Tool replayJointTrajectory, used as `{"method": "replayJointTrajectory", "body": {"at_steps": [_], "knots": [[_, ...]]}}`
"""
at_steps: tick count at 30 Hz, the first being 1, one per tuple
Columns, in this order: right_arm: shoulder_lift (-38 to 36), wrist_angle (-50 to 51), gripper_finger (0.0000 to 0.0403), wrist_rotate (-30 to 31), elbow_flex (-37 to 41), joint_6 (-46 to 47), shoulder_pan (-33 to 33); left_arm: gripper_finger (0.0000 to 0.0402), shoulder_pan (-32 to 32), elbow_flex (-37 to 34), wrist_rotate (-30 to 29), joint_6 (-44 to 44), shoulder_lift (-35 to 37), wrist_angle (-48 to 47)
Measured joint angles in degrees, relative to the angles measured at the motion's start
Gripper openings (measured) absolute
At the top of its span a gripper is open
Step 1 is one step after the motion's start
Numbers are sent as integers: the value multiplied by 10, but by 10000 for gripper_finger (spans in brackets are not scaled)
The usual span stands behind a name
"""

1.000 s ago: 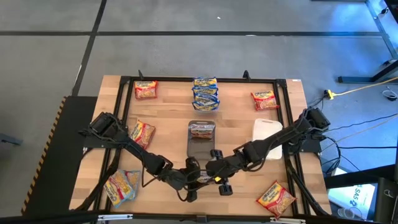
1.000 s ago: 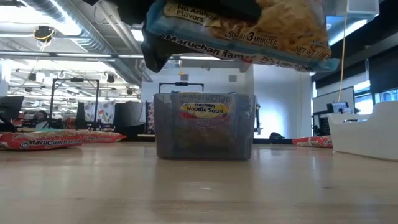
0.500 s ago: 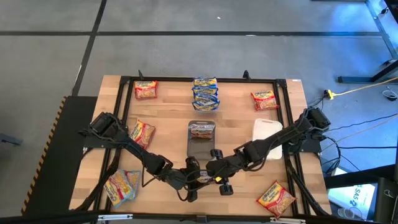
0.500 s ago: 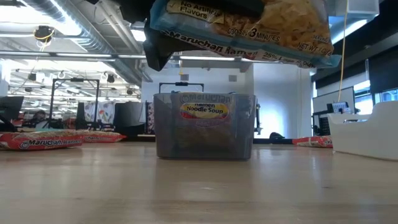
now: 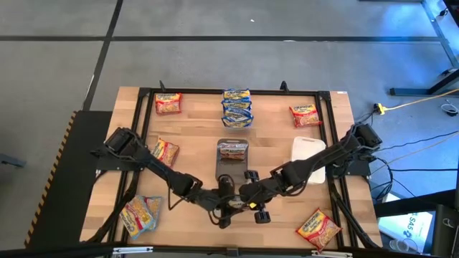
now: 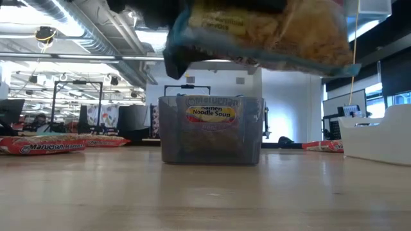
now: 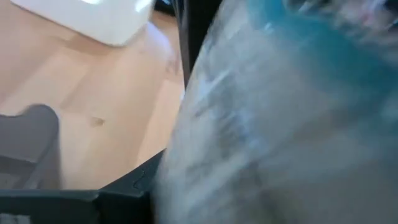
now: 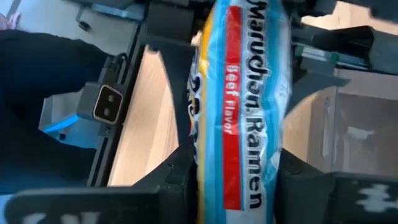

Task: Sort Maruchan noodles
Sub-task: Put the light blue noodle pack into the black bin

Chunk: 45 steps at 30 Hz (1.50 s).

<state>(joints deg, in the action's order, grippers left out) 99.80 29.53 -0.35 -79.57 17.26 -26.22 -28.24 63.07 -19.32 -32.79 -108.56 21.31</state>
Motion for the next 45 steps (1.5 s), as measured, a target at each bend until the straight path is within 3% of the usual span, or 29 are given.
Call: {"method": "replayJointTrajectory", "body": {"at_steps": [3,6,12,14,21,28,45], "knots": [[-11,10,96,7,0,0,0,203,4,1,48,-4,25,-56],[-21,22,97,22,0,0,1,202,-5,1,37,-19,62,-138],[-52,34,98,63,0,-11,12,202,-74,1,-148,-46,139,-308],[-63,34,98,79,0,-19,24,202,-103,1,-185,-63,148,-344],[-67,27,99,104,1,-75,113,202,-170,1,-255,-111,114,-337],[-20,5,99,6,15,-104,203,202,-184,0,-275,-178,72,-333],[35,-18,99,-1,18,-139,225,202,-176,0,-281,-178,65,-331]]}}
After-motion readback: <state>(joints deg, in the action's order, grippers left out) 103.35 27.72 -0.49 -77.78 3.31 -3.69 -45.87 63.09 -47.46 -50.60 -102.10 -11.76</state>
